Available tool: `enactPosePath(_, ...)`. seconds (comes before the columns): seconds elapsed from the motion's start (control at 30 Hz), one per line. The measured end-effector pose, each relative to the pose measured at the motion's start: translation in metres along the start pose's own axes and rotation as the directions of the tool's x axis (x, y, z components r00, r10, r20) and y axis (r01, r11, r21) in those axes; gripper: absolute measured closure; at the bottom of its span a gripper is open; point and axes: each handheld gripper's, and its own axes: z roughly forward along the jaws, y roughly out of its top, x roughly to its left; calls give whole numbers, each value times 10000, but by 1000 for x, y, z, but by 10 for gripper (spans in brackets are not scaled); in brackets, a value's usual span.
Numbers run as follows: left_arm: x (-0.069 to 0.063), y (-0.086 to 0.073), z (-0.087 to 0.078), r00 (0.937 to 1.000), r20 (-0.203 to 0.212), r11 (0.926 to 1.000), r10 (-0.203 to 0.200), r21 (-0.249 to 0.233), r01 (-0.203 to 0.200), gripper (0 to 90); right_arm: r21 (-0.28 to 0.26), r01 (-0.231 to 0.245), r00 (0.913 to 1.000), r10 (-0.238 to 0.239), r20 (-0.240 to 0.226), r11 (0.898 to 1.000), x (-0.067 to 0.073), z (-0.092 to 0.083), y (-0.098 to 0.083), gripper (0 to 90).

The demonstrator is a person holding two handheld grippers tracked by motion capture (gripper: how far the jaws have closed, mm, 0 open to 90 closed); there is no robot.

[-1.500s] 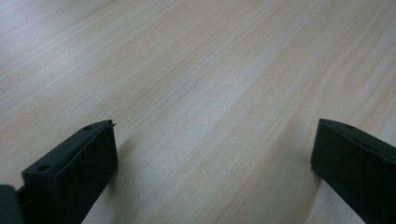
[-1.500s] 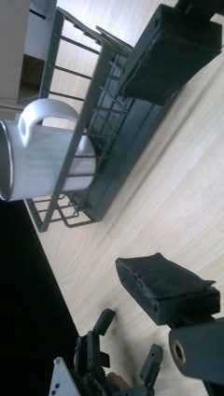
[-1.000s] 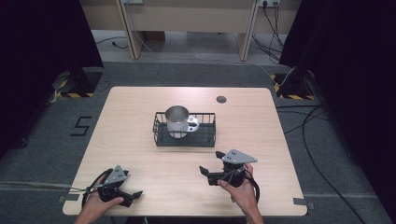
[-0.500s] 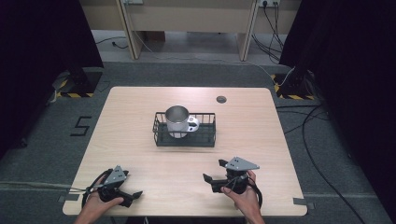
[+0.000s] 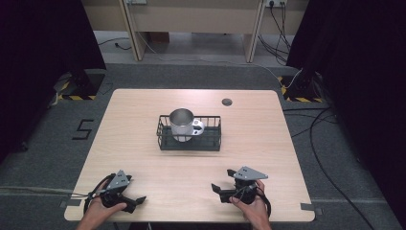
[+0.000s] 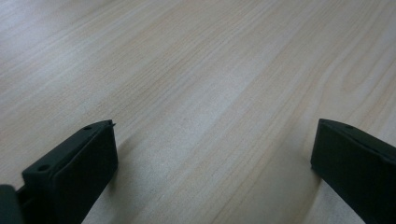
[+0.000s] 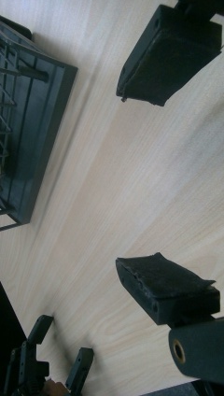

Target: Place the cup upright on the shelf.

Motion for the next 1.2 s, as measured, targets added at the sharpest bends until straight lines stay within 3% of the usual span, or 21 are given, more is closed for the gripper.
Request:
enactPosePath(0.77,0,0,0,10000,2,10000,4,6,-4,0,413,-271,9996,273,-38,9988,-1,-4,-20,153)
enactPosePath(1.03,0,0,0,10000,4,10000,3,7,-3,0,561,-376,9992,366,176,9977,1,-8,-26,153)
enactPosePath(1.2,0,0,0,10000,3,10000,6,7,-6,0,993,-173,9988,127,469,9949,4,-8,-30,153)
